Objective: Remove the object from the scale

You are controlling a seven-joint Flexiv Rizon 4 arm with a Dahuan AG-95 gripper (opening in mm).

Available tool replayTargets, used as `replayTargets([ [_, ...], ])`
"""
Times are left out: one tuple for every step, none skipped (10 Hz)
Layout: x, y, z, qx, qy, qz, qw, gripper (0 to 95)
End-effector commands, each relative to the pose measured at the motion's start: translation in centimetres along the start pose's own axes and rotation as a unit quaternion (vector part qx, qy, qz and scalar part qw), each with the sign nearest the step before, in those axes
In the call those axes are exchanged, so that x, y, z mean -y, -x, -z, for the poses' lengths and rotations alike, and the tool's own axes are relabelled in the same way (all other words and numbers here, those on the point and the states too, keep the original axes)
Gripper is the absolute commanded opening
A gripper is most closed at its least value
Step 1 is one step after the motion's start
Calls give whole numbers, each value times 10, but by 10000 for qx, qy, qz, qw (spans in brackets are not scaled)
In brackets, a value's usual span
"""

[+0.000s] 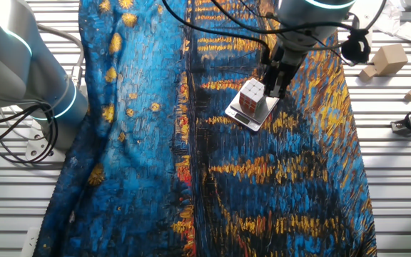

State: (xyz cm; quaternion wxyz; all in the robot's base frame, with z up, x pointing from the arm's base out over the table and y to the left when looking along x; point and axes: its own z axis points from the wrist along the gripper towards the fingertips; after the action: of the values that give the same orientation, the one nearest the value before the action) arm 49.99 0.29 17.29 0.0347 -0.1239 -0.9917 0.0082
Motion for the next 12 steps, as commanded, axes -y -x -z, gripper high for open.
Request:
replayTargets([
  [-1, -1, 0, 35, -43, 34, 10000, 0],
  [-1, -1, 0, 31, -46, 49, 10000, 0],
  [-1, -1, -1, 29, -42, 57, 10000, 0],
  [-1, -1, -1, 25, -35, 74, 10000, 0],
  [-2, -1, -1, 23, -29, 101, 9999, 0],
  [-4, -2, -1, 18, -26, 130, 9999, 0],
  [-7, -4, -1, 13, -26, 165, 9999, 0],
  [-9, -7, 0, 16, -24, 170, 9999, 0],
  [-13, -9, 1, 12, -18, 183, 9998, 0],
  [-15, -9, 1, 9, -8, 172, 9999, 0],
  [-20, -10, 0, 12, -12, 138, 9999, 0],
  [-24, -10, -1, 12, -9, 96, 10000, 0],
])
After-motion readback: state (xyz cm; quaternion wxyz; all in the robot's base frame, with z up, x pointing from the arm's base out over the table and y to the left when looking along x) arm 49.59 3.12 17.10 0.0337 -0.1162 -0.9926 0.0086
